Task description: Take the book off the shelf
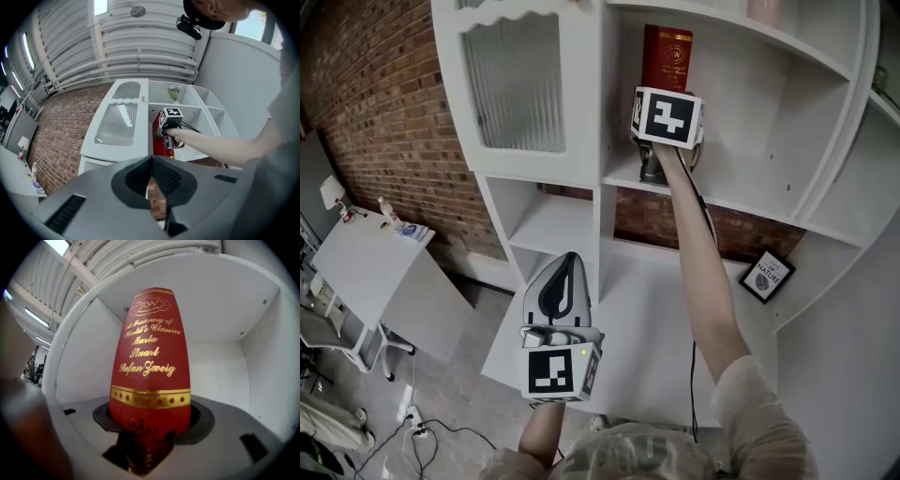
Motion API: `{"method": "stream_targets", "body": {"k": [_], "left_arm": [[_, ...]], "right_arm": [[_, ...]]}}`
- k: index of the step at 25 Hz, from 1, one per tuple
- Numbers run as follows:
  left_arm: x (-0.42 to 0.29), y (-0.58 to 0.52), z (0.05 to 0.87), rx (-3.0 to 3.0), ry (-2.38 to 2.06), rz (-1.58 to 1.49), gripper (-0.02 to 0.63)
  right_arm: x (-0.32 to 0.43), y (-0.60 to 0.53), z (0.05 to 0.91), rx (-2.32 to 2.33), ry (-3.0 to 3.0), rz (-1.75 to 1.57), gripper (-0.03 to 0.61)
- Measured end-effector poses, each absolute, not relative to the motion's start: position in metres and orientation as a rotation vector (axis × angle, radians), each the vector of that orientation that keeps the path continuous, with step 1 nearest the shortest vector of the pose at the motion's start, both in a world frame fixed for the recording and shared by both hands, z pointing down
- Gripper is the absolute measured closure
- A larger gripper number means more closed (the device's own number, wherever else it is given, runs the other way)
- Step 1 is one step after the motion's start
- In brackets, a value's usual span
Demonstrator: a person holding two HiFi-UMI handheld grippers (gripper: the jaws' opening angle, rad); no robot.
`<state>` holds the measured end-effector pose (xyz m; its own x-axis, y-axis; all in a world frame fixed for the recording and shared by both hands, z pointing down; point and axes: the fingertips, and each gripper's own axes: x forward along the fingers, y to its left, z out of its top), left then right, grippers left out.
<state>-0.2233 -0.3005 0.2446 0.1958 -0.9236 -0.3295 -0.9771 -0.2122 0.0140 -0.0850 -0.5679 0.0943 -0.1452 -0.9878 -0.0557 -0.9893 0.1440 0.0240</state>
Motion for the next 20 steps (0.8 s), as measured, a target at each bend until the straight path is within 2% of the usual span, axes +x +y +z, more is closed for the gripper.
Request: {"method": "stream_targets", "body": {"k": [7, 14, 20], "left_arm": [[-0.206, -0.293, 0.241, -2.295, 1.794, 0.399, 0.601], [-0.187, -0.283, 0.237, -2.317, 1.759, 0.412, 0.601], [-0.182, -0.272, 0.234, -2.285, 1.770, 0.472, 0.601]], "right_arm": [[-0.084, -0.498, 0.091, -1.884, 2.426, 0.137, 0.318], [-0.084, -0.389, 0.091, -1.568, 2.395, 0.373, 0.318], [-0.069, -0.300, 0.136, -1.386, 2.348, 0.554, 0.318]]}}
